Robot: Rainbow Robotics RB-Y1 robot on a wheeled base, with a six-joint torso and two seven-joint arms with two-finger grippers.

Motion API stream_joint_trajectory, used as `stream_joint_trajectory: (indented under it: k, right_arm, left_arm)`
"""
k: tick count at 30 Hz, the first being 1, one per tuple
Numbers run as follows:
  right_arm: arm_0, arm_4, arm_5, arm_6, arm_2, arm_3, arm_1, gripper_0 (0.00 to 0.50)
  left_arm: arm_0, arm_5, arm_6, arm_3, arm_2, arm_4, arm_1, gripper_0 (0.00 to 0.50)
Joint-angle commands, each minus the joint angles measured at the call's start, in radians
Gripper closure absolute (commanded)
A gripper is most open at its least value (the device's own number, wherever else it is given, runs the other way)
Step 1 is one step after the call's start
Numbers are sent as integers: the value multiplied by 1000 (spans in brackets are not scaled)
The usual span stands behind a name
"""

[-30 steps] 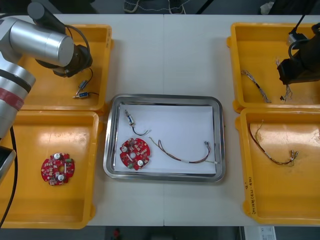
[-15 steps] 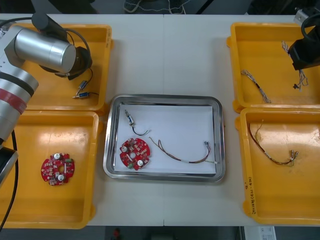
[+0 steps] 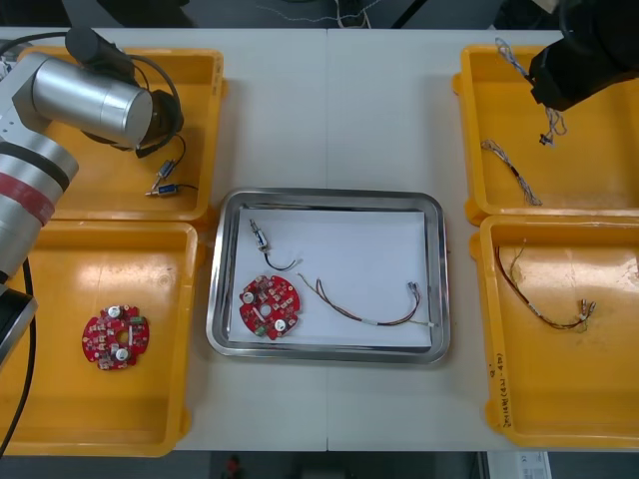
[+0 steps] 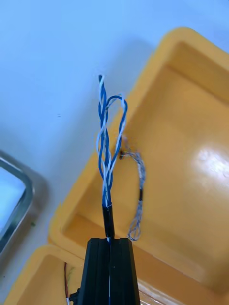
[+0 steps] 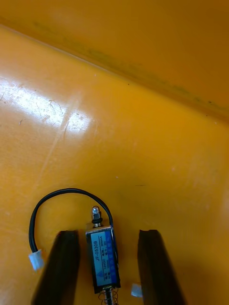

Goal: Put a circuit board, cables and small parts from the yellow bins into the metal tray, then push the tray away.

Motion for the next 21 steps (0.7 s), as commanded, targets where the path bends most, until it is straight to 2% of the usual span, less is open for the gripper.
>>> stream_joint_trajectory:
  k: [1,10,17,21]
  right_arm:
    - [-16,-64,4,23,95,-97,-17,500]
    - [-15,-143,4,41,208,-134,39,500]
    - [22,-119,3,72,330,-165,68,500]
    - [60,-102,-77,96,397,-193,80,500]
  left_arm:
    - [-31,-8,-98,6,-20,-3,-15,500]
    - [-33,29,-103,4,-20,28,0,500]
    - [-31,71,-117,-11,6,72,28,500]
    - [-33,162,-126,-49,37,78,46,500]
